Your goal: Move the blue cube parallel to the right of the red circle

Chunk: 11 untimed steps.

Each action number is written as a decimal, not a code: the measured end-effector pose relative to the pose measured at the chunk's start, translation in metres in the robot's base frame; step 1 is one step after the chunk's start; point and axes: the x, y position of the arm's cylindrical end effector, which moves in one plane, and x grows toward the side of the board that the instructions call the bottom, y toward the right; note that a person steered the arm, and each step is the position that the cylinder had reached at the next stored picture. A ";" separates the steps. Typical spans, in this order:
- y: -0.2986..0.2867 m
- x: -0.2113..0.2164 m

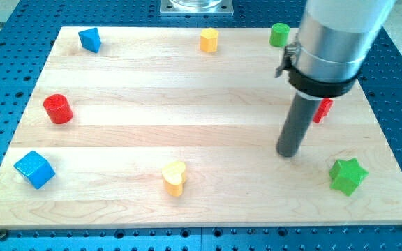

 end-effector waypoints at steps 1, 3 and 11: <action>-0.069 0.000; -0.199 0.007; -0.174 -0.009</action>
